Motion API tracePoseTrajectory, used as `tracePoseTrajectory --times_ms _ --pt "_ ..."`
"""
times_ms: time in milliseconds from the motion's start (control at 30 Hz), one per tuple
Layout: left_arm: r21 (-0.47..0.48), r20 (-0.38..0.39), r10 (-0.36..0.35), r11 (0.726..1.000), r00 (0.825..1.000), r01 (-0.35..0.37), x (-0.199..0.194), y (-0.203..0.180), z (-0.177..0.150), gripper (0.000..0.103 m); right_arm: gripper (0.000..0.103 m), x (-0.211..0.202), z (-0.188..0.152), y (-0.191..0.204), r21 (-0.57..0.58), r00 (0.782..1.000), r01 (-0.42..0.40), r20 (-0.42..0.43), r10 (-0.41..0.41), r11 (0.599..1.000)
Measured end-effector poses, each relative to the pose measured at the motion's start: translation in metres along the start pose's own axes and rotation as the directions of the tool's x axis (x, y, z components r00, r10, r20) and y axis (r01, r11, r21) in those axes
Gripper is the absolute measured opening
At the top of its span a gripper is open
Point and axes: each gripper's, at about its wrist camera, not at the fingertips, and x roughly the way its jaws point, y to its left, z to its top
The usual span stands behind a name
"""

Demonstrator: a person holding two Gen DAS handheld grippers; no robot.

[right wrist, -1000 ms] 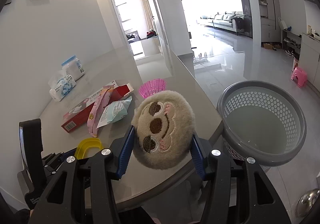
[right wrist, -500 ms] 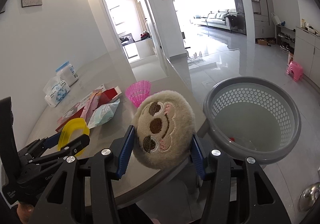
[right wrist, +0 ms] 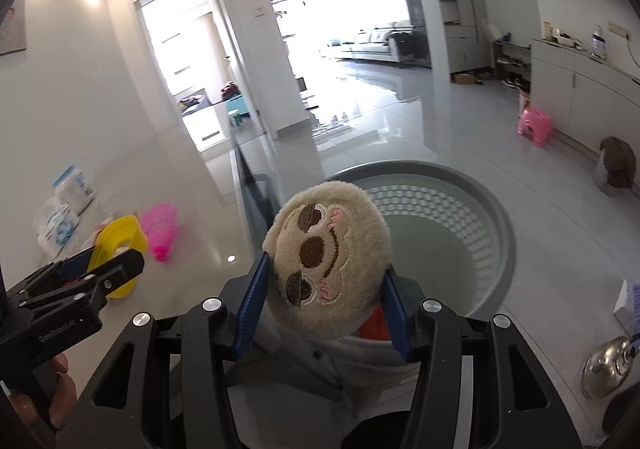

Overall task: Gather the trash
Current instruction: 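Grasp the yellow lid frame with the left gripper while the right gripper holds the sloth, then carry sloth and yellow lid over the basket and open both grippers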

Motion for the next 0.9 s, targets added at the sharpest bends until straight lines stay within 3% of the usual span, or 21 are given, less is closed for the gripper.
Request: tracePoseTrajectory --times_ms 367,900 --pt "0.100 -0.044 -0.073 0.992 0.996 0.077 0.063 -0.059 0.025 0.069 0.051 0.029 0.011 -0.054 0.046 0.998 0.067 -0.022 -0.066 0.997" --pt "0.101 -0.135 -0.094 0.989 0.986 0.108 0.111 -0.075 0.022 0.070 0.052 0.061 0.009 -0.074 0.056 0.993 0.067 -0.105 -0.061 0.996"
